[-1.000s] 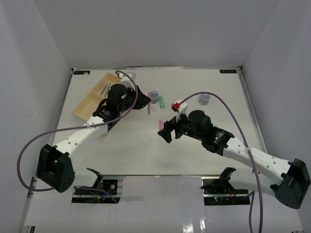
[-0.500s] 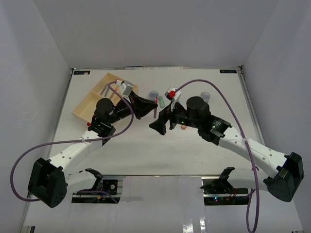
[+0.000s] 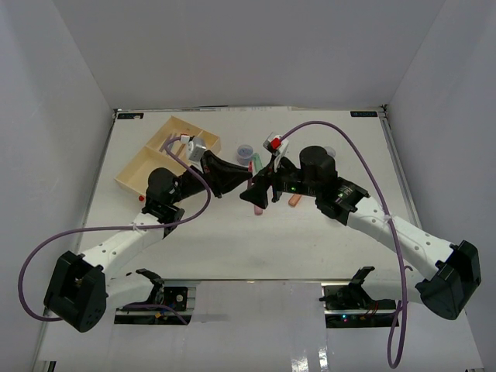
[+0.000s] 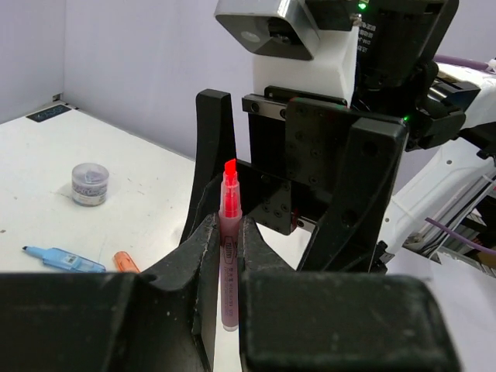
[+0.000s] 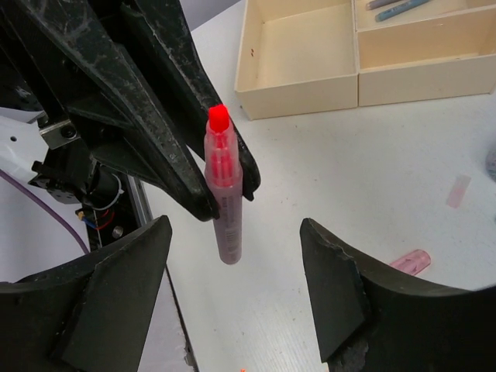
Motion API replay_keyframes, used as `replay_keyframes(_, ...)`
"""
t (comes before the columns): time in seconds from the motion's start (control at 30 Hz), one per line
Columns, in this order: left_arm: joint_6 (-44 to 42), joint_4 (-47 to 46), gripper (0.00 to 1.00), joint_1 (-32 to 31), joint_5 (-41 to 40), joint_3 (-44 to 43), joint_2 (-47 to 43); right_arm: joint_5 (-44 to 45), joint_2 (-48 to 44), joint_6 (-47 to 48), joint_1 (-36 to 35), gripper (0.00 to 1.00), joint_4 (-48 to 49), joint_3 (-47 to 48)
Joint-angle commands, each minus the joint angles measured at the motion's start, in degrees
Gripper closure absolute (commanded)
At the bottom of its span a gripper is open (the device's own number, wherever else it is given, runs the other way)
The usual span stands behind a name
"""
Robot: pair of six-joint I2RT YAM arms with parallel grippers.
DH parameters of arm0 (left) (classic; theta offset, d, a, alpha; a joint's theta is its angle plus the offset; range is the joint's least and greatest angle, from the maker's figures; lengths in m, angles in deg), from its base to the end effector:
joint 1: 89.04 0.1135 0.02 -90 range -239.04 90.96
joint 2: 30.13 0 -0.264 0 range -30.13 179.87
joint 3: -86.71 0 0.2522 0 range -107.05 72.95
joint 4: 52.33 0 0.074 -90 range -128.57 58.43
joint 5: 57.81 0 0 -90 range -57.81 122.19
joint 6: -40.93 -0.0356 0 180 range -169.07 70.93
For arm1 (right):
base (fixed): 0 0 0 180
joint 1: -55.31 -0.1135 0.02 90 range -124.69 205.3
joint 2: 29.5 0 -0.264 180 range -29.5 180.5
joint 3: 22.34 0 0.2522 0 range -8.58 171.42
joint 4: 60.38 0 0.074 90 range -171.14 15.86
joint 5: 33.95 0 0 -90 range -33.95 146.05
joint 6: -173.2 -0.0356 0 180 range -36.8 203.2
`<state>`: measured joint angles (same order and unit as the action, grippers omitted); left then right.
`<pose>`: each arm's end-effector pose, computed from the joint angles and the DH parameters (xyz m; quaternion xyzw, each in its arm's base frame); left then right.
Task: Sort the stationery into containers
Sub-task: Pick up the pen from the center of the board.
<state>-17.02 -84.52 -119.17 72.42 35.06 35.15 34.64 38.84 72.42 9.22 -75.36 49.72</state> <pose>0.2052 -0.1457 0.3261 0.2700 0.5528 -0.5656 0.5492 0.1843 0.2102 0.3543 -0.3427 0.6881 0.4231 0.4797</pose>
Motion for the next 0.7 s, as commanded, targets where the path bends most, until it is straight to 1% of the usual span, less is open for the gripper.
replay_keyframes(0.0,3.4,-6.6,1.0,-0.1,0.6,1.7,-1.6,-2.9,0.0,0.0,0.6,0.27,2.9,2.1)
replay_keyframes(0.17,6.7,-12.5,1.0,-0.1,-0.4,4.4,-1.6,-5.4,0.0,-0.4,1.1,0.31,6.0,0.9)
replay_keyframes(0.33,8.9,-18.5,1.0,-0.1,-2.7,6.3,-1.6,-7.0,0.7,-0.5,1.2,0.33,7.0,1.4)
replay_keyframes(0.53,11.2,-23.7,1.0,-0.1,-2.9,7.0,-0.4,-9.1,2.0,-0.9,1.2,0.38,7.8,1.7)
replay_keyframes(0.67,11.6,-25.4,1.0,-0.1,-2.9,7.1,-0.2,-9.8,2.4,-0.9,1.2,0.42,7.9,2.3)
